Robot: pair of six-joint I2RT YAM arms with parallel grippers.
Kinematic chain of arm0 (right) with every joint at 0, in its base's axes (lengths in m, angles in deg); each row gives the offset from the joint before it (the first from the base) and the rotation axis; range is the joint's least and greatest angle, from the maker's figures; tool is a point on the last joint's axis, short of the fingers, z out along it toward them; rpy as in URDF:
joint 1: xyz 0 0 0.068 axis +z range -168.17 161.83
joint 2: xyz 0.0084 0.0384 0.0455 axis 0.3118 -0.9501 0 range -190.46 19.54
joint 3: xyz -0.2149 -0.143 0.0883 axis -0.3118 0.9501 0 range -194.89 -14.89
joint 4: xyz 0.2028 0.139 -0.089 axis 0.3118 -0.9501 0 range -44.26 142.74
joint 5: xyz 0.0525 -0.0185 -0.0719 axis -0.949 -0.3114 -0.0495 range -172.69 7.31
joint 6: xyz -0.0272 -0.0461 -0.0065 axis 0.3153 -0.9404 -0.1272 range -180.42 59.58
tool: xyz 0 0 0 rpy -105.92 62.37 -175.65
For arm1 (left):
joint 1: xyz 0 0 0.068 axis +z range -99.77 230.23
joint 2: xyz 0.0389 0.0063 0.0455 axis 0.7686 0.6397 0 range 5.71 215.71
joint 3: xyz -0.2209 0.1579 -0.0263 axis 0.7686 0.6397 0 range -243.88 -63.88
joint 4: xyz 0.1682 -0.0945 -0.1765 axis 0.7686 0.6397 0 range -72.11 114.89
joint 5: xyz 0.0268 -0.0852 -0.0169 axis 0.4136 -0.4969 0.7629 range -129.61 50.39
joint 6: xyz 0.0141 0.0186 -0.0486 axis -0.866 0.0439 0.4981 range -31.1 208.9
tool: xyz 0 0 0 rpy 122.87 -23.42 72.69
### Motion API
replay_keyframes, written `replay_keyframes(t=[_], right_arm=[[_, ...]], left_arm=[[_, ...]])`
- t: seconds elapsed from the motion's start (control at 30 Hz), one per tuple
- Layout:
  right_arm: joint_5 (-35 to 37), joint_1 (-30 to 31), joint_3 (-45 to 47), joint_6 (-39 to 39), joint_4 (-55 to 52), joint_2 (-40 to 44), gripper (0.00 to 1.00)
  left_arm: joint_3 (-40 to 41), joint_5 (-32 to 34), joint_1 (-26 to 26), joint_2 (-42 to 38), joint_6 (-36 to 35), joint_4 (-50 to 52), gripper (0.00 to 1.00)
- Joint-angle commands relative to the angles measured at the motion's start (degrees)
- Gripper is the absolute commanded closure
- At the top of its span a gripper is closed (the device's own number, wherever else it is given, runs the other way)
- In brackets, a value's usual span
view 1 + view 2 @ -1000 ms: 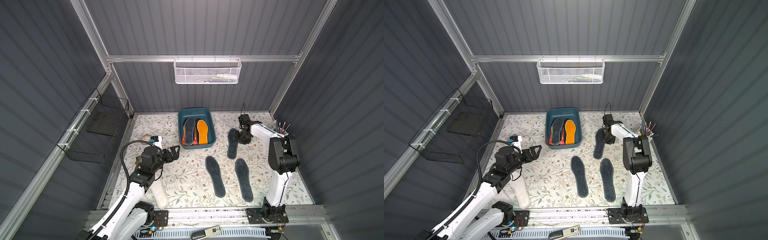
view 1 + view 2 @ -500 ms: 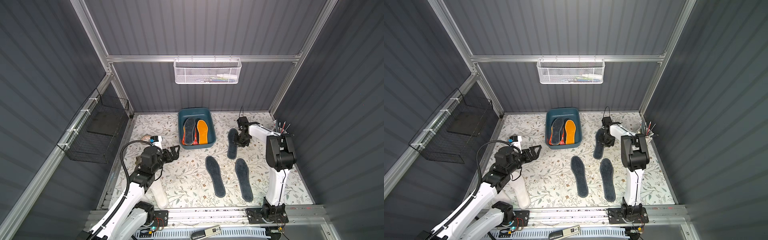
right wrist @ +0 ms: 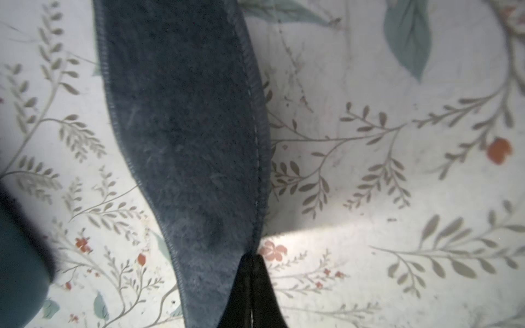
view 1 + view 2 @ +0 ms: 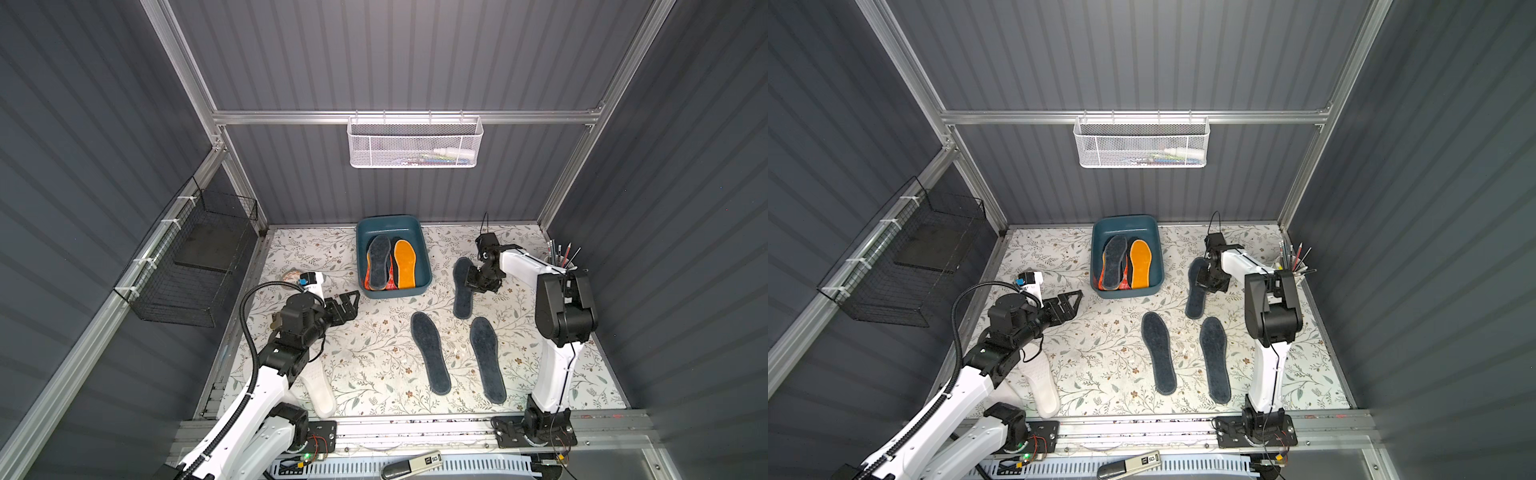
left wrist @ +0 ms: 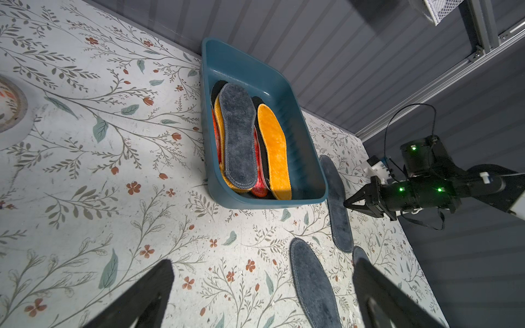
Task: Put the insoles into the storage box
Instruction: Pick up the insole from the center of the board, then place the insole in the storage box.
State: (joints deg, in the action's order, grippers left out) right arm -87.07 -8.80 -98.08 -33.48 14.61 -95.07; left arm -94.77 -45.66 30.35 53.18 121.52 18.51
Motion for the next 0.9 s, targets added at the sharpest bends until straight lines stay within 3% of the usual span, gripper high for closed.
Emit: replay_keyframes(t=[0.0, 0.2, 0.47, 0.63, 0.87], right_arm=[[-0.19, -0.05, 0.73, -0.22, 1.46, 6.10, 1.00], [-1.83, 0.04, 3.40, -0.08, 2.74, 14.21, 1.00], [-5.09, 2.02, 6.99, -0.88, 3.71, 23.73, 1.00], [-7.56, 6.66, 8.28, -1.24, 5.34, 28.31, 1.00], [-12.34, 14.17, 9.28, 0.97, 11.14, 30.86, 1.00]], left_arm=[[-0.02, -1.20, 0.19, 1.11, 0.56, -1.43, 0.00], [0.11, -3.21, 0.18, 4.64, 2.97, -6.97, 0.00], [-0.17, -12.10, 0.19, 14.18, 8.61, -23.96, 0.00], [-2.41, -21.46, 0.19, 21.48, 10.64, -33.22, 0.01], [-3.46, -25.98, 0.19, 25.87, 12.86, -38.57, 0.02]])
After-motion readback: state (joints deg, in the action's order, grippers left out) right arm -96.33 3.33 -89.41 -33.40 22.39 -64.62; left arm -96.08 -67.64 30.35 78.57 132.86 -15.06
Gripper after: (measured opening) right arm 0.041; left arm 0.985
